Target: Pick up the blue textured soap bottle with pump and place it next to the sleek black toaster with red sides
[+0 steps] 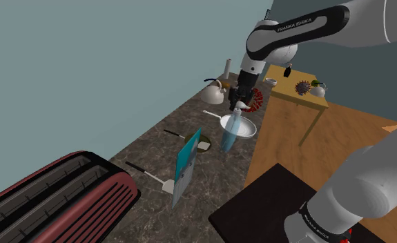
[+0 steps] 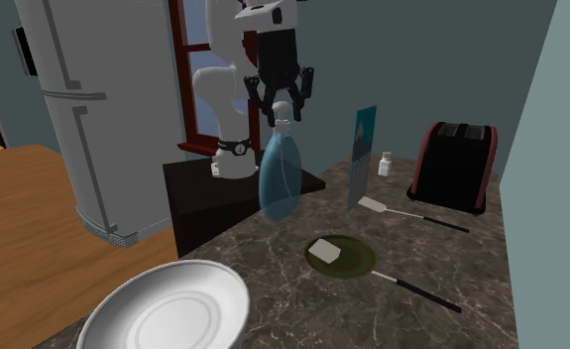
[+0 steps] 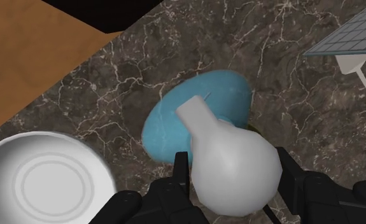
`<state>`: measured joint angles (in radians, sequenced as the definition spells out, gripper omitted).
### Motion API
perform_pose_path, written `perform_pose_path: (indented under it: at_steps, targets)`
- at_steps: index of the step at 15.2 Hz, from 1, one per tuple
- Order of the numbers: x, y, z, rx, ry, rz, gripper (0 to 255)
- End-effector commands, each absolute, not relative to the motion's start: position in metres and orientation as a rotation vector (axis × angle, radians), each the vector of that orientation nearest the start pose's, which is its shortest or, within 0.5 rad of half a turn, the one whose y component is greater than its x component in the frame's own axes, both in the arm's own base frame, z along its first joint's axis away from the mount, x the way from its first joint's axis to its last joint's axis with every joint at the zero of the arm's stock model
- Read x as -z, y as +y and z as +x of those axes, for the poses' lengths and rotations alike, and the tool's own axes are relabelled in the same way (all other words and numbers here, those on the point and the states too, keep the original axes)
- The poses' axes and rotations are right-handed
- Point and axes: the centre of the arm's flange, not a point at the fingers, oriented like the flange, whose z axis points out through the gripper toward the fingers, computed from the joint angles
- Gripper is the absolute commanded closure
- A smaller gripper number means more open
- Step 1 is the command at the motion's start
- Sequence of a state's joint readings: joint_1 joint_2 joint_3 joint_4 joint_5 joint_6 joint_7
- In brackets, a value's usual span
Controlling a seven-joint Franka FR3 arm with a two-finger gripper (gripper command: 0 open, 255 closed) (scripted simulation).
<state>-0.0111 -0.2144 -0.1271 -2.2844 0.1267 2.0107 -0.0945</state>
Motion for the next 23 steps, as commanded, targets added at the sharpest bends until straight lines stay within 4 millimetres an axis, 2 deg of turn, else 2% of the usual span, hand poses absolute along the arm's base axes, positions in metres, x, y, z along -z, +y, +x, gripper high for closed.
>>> perform_pose_path:
  at_steps: [1, 23]
  targets:
    - [-0.448, -0.059, 0.468, -0.067, 0.146, -2.991, 255]
    - [-0.564, -0.059, 0.468, -0.067, 0.146, -2.991, 255]
